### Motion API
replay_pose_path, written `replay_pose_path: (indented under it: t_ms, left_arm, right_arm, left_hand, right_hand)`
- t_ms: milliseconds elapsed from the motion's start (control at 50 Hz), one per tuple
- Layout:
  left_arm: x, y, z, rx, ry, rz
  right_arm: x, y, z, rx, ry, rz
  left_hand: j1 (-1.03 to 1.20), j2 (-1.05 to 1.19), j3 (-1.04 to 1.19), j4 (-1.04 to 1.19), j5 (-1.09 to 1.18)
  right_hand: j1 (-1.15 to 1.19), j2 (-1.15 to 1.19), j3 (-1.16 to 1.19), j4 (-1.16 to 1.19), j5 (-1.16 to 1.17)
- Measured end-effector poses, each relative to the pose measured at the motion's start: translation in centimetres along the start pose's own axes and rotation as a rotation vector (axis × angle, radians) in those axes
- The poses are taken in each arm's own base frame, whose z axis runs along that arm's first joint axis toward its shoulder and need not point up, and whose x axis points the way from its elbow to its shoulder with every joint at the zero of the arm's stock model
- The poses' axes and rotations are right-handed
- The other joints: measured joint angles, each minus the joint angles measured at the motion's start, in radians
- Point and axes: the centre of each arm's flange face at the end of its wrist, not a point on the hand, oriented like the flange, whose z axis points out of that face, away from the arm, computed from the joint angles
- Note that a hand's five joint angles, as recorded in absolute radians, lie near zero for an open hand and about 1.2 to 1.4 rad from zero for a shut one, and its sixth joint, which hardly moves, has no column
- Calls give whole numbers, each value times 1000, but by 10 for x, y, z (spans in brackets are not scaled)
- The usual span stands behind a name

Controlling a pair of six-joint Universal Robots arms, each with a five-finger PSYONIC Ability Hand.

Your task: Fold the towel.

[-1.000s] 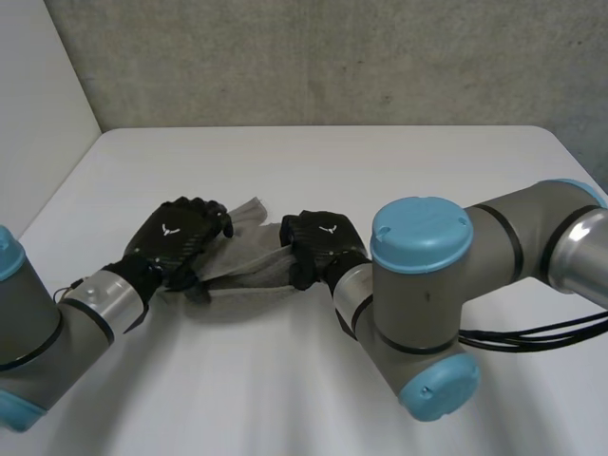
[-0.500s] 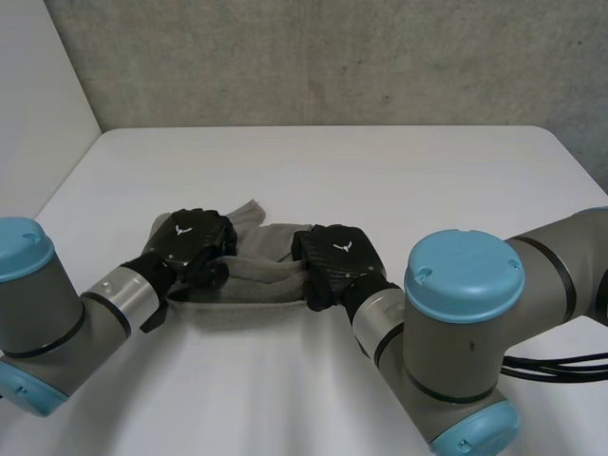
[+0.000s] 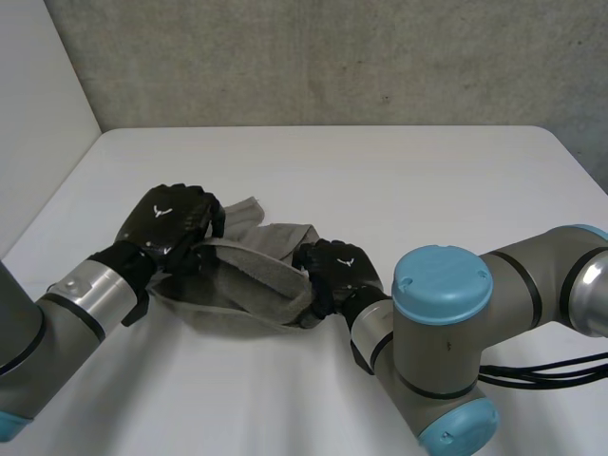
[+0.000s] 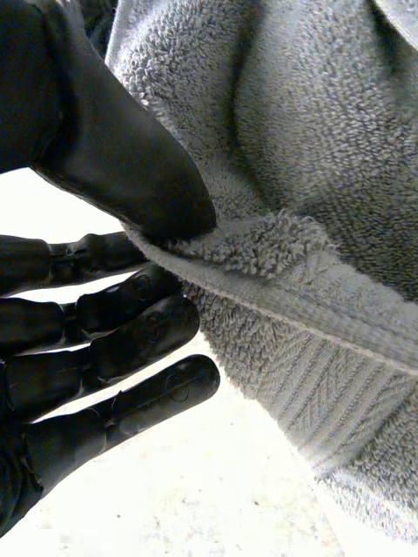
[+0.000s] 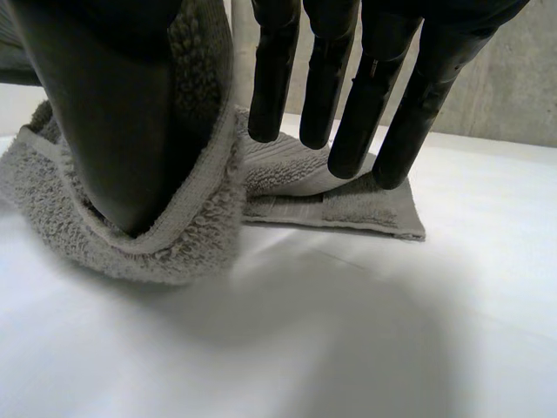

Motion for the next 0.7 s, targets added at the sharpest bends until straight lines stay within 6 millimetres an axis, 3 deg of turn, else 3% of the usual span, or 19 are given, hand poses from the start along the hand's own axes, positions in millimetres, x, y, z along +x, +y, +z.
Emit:
replay_pose_path:
  t_ms: [80, 120, 220, 280, 420, 540, 640, 700]
  left_arm:
    - [2, -5, -4, 13, 1, 8]
    - [3, -9, -6, 27, 0, 15]
    - [1, -25, -8, 77, -10, 41]
    - [-5, -45, -6, 141, -26, 75]
    - [-24, -119, 0, 355, -84, 162]
    - [-42, -205, 8, 575, -115, 206]
    - [-59, -237, 30, 660, -123, 223]
    - [-71, -252, 47, 711, -141, 242]
  right_arm:
    - [0, 1, 2, -2, -3, 33]
    - [-1, 1, 4, -3, -13, 66]
    - [-6, -7, 5, 7, -62, 119]
    - [-11, -30, 4, 53, -105, 127]
    - [-13, -135, -12, 250, -136, -22]
    - [-22, -223, -29, 399, -123, -321]
    - [-31, -271, -34, 553, -81, -544]
    - [-40, -300, -29, 738, 5, -690]
  left_hand:
    - [0, 0, 0, 0, 0]
    - [0, 0, 0, 0, 0]
    - [1, 1, 0, 0, 0]
    - [1, 3, 3, 0, 0]
    - [1, 16, 15, 4, 16]
    - [4, 16, 15, 5, 18]
    - [4, 16, 15, 5, 19]
    - [4, 16, 15, 5, 20]
  right_hand:
    - [245, 232, 224, 226, 253]
    - [622, 614, 593, 599, 632]
    - [701, 662, 685, 697, 723]
    - [701, 662, 686, 697, 723]
    - [701, 662, 686, 697, 723]
    - [701, 662, 686, 697, 723]
    - [702, 662, 686, 697, 723]
    - [702, 662, 686, 697, 723]
